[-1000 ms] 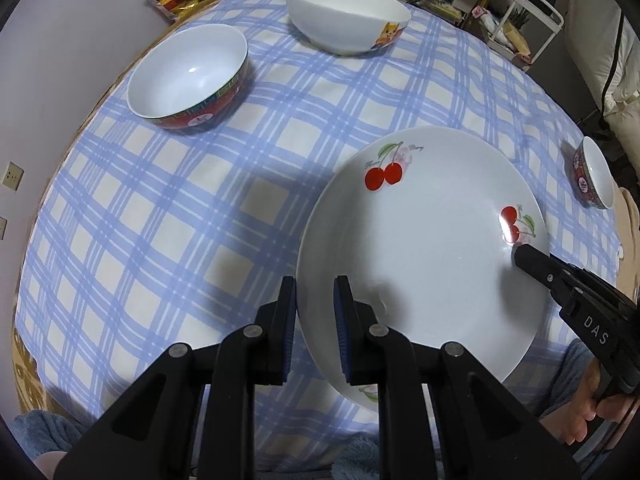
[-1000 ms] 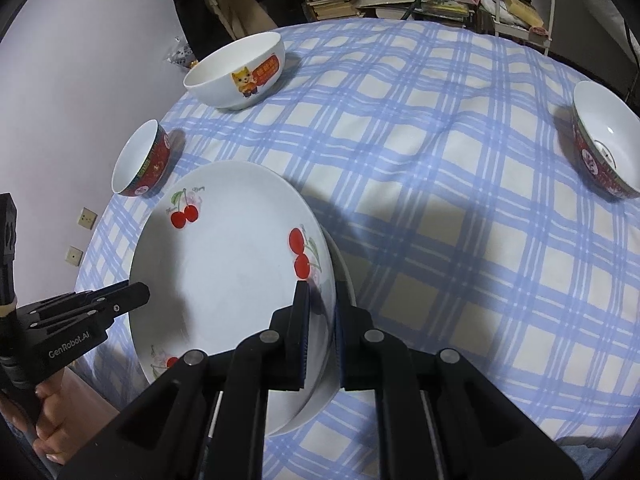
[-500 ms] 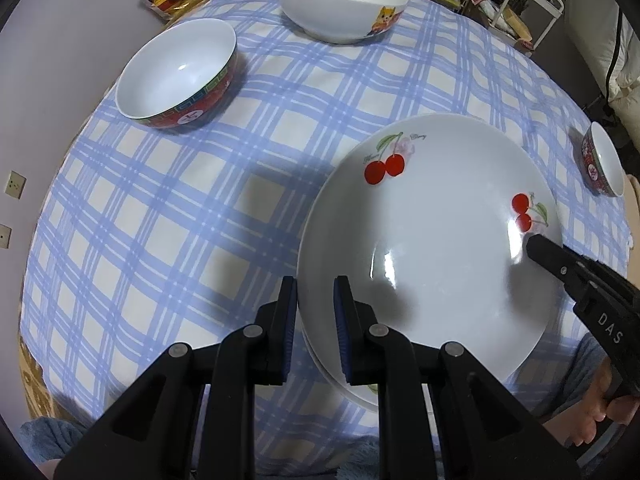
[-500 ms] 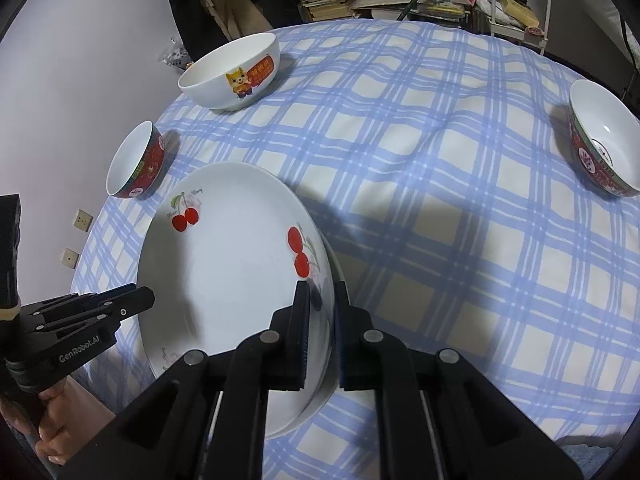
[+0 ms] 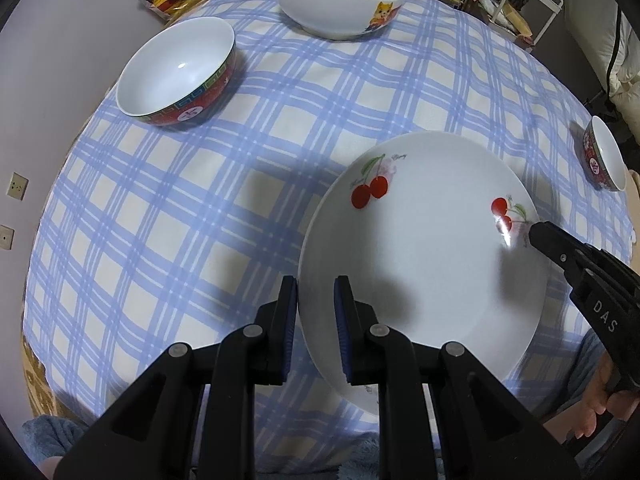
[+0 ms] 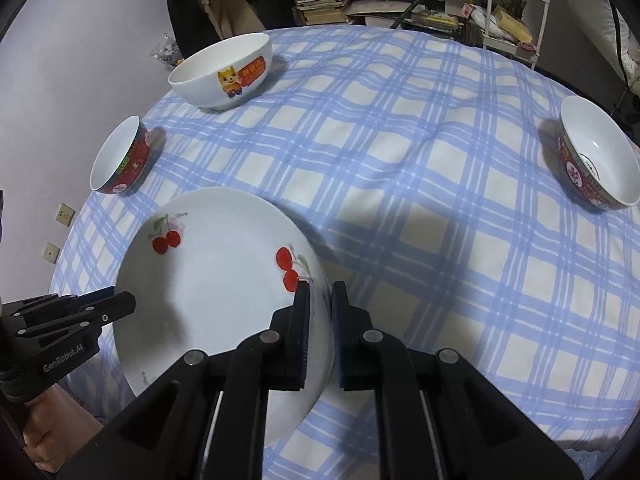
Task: Organize plates and bowls
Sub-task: 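Lower the plate onto the stacked plates and open both grippers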
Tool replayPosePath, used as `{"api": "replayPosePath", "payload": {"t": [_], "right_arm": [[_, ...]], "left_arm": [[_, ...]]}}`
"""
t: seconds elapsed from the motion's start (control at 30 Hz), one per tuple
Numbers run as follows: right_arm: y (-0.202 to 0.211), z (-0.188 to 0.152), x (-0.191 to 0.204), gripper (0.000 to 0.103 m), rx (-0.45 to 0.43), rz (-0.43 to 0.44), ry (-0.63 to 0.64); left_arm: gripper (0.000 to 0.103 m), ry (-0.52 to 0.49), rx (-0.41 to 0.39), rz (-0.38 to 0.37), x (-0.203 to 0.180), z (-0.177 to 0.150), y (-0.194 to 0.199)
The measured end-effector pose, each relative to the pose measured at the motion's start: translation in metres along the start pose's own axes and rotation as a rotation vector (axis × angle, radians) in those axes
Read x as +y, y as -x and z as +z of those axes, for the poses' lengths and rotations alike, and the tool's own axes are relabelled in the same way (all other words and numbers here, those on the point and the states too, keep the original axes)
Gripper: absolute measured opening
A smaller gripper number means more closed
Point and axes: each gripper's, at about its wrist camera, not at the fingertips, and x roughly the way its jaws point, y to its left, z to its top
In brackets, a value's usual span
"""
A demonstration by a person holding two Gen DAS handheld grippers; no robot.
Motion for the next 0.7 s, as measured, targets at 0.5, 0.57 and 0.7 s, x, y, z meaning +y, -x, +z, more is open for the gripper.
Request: {"api": "replayPosePath", "payload": {"t": [0.5,0.57,0.7], "right_arm": [[0.003,0.002,-0.001,0.012,-0.038,-0.022,-0.019],[0.006,0.004,-0.002,0.012,-0.057,-0.014,-0.033],[0.008,0.011,-0.003,0.012,-0.070,-0.014,-0.043]], "left_arm": [[0.020,0.050,-0.077,0.018,0.010,-0.002,0.019],[0.020,0.069,-0.085,0.005,0.015,0.000,0.023],[0.021,0.023,-0.133,0.004,0.010,0.012,0.031]]}}
